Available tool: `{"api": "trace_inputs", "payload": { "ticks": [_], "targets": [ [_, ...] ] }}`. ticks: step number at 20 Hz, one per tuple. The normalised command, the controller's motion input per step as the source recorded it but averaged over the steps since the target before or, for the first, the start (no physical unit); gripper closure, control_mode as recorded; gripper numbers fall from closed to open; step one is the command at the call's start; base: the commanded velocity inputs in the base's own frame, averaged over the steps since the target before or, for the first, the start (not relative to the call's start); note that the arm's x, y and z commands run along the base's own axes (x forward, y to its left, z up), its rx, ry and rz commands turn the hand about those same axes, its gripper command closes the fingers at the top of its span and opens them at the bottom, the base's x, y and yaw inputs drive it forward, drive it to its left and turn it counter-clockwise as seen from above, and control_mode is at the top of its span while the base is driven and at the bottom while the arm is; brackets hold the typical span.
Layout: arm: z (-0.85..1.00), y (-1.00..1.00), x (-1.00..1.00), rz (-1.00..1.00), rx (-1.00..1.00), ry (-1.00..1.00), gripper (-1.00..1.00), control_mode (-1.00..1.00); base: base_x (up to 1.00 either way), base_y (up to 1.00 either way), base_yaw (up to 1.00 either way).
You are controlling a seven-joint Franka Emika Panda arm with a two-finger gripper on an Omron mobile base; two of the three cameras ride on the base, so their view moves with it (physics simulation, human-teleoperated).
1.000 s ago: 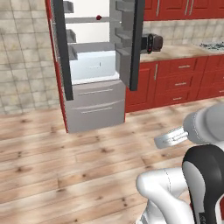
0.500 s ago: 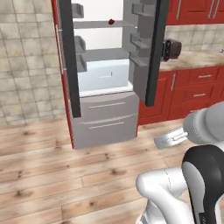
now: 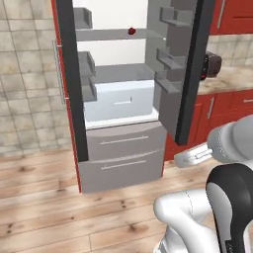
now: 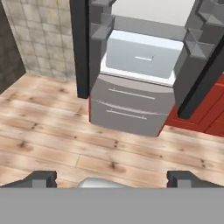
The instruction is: Gather the bell pepper and cucumber from the fridge and place them on a tray on the dining counter. Then gather the chicken drumstick and steak from the fridge and place them on the other tray.
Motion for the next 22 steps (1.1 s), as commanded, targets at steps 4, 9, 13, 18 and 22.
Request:
{"api": "trace_inputs", "payload": {
  "ticks": [4, 9, 13, 18, 22],
  "targets": [
    [0.00, 0.00, 0.00, 0.00, 0.00, 0.00, -1.00, 1.00, 1.00, -0.27, 0.08],
    [0.00, 0.00, 0.00, 0.00, 0.00, 0.00, -1.00, 1.00, 0.99, -0.28, 0.08],
    [0.00, 0.00, 0.00, 0.00, 0.00, 0.00, -1.00, 1.00, 0.57, -0.14, 0.05],
    [0.00, 0.00, 0.00, 0.00, 0.00, 0.00, -1.00, 1.00, 0.23, -0.06, 0.00],
    [0.00, 0.00, 0.00, 0.00, 0.00, 0.00, -1.00, 1.00, 0.53, -0.35, 0.01]
  ]
}}
